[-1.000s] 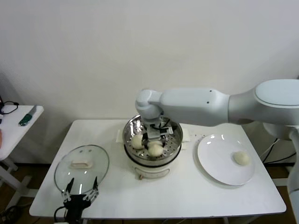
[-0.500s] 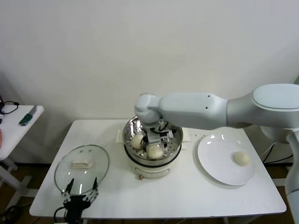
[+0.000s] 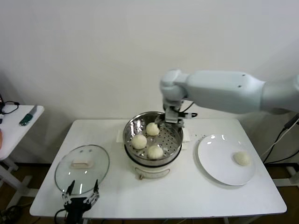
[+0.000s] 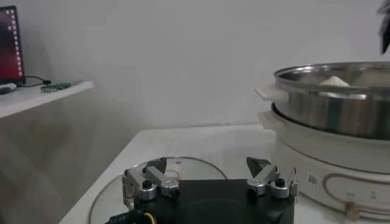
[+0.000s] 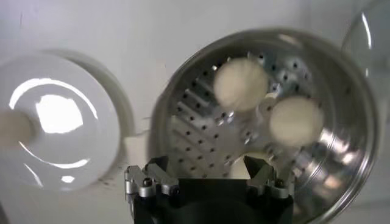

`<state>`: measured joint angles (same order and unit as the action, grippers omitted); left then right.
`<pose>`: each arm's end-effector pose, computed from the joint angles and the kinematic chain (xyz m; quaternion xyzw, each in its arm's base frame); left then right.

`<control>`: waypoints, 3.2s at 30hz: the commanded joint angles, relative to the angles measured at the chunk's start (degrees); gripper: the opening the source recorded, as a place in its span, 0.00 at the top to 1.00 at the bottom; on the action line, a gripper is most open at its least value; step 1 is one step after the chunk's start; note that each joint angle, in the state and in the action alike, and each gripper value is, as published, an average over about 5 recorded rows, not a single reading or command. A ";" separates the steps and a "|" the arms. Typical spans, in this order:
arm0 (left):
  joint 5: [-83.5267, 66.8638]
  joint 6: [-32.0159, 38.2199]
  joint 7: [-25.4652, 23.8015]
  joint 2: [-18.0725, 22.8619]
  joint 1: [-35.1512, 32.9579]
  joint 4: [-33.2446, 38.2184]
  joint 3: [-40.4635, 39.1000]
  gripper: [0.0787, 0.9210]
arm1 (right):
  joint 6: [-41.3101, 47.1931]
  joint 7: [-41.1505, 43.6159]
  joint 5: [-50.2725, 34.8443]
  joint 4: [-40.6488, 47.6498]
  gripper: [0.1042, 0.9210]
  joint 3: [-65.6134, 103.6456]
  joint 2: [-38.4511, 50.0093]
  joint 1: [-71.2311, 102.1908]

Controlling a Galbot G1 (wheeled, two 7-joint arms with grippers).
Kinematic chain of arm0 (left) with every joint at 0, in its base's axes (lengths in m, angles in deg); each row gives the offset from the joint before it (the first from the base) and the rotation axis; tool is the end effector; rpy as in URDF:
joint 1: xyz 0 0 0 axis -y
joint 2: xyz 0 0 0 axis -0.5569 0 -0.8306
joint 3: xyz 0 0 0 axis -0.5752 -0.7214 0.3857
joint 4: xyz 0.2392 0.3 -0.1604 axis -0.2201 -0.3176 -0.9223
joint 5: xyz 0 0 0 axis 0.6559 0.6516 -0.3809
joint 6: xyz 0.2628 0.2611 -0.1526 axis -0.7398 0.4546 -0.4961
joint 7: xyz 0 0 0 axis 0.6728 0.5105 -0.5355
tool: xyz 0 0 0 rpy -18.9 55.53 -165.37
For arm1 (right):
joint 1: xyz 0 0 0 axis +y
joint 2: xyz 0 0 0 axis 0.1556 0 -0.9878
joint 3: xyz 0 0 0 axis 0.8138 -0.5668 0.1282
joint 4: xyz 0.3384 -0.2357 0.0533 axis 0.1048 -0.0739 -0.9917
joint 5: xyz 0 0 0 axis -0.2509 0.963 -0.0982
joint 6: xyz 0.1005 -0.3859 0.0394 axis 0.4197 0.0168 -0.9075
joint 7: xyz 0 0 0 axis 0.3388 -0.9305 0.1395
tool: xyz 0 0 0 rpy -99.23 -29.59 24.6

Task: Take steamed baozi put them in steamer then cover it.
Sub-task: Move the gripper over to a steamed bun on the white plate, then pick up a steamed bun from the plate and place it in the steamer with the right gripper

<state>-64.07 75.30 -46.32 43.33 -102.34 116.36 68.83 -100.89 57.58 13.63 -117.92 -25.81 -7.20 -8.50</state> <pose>0.0893 0.0460 -0.3800 0.0478 -0.9885 -0.0334 0.1395 0.6326 0.0678 -0.0121 0.6288 -0.1738 0.7438 0.1451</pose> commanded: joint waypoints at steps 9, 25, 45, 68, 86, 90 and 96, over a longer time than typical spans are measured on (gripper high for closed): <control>1.80 -0.40 -0.23 -0.05 0.09 1.04 -0.74 0.12 | 21.91 0.75 -1.42 12.12 0.12 8.09 29.54 17.66; 2.65 -0.69 0.48 0.46 1.09 0.70 -0.21 0.12 | 13.75 2.22 14.41 33.11 0.12 35.06 23.82 43.55; 3.40 -0.69 0.93 0.64 1.57 -0.33 -0.57 0.12 | 14.24 1.91 13.04 37.87 0.12 38.59 18.41 45.54; 3.77 -0.48 0.92 0.38 0.71 0.21 -0.82 0.12 | 16.70 1.89 -0.18 36.16 0.32 29.72 18.55 35.73; 4.26 -1.08 -0.77 0.40 -1.07 3.54 -4.97 0.12 | 27.80 -1.95 -48.50 26.78 0.32 -10.64 1.77 -1.83; 3.81 -1.08 -1.78 -0.36 -1.07 4.55 -4.95 0.12 | 29.31 -2.57 -52.40 22.86 0.32 -15.19 -2.67 -5.10; 4.11 -1.05 -2.63 -1.81 0.16 4.93 -5.17 0.12 | 32.13 -5.70 -56.38 17.78 0.32 -17.19 -8.01 -5.66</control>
<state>-60.17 74.29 -47.95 42.78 -102.84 120.31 64.28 -73.36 54.94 -28.37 -92.08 -31.30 -5.30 -4.86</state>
